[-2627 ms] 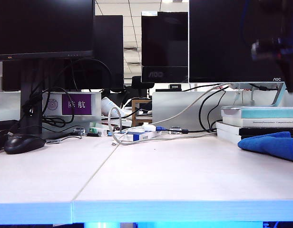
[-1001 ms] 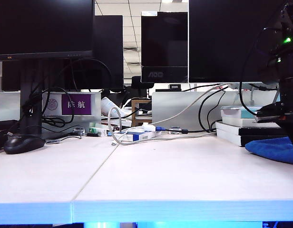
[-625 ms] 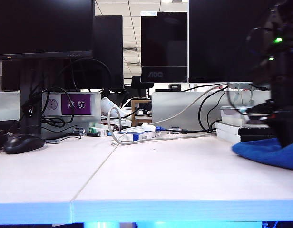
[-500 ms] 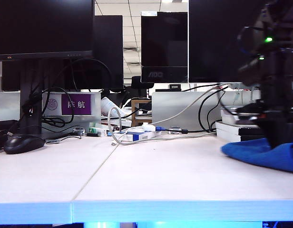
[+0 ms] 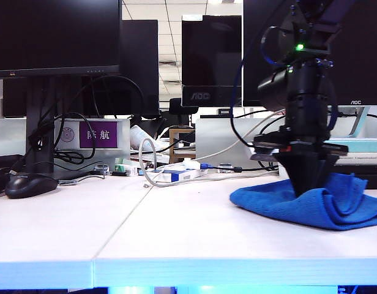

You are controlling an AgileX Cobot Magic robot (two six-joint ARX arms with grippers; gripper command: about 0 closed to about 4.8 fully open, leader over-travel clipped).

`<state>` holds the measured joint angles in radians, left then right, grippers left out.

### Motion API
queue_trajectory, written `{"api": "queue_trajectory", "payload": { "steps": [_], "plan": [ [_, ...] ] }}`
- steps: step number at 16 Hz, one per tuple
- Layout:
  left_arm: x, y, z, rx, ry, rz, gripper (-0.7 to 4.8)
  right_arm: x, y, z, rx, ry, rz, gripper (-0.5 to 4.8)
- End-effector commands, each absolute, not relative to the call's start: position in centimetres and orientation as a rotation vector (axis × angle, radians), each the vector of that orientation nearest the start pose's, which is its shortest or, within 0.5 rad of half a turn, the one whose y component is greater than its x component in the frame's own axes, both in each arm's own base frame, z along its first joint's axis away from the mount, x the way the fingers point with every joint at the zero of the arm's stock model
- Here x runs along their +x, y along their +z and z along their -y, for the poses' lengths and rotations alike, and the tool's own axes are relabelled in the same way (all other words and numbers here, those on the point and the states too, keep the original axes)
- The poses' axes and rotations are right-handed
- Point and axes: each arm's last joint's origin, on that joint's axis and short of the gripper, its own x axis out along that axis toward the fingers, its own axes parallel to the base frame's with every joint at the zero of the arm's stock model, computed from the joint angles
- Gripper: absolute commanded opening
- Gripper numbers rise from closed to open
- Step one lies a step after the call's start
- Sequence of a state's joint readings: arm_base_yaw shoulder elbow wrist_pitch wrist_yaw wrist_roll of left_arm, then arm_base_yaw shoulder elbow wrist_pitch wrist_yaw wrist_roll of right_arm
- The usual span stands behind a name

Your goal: Wipe the table from right to left using the rag.

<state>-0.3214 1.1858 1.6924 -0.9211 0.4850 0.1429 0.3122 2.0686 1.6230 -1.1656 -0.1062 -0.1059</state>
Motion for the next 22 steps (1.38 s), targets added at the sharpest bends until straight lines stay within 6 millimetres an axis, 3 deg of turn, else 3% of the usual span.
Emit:
{"api": "queue_trajectory", "payload": {
  "steps": [1,5,14,19,22],
  "plan": [
    [17.6,48.3,7.3,0.104,-0.826,-0.363,-0.05,37.0,18.8,-12.8,-0.224,0.441,-1.579,-0.01],
    [17.6,48.3,7.3,0.104,-0.826,-0.367,-0.05,36.6,18.8,-14.0,-0.149,0.428,-1.594,-0.01],
    [17.5,48.1,7.3,0.103,-0.826,-0.38,-0.05,33.9,18.6,-21.7,-0.267,0.571,-1.493,-0.01],
    [17.1,47.6,7.1,0.098,-0.822,-0.451,-0.05,32.4,15.8,-25.0,-0.347,0.625,-1.554,-0.01],
    [16.3,47.5,6.7,0.108,-0.777,-0.485,-0.05,31.7,15.5,-26.7,-0.362,0.66,-1.514,-0.01]
  ]
}}
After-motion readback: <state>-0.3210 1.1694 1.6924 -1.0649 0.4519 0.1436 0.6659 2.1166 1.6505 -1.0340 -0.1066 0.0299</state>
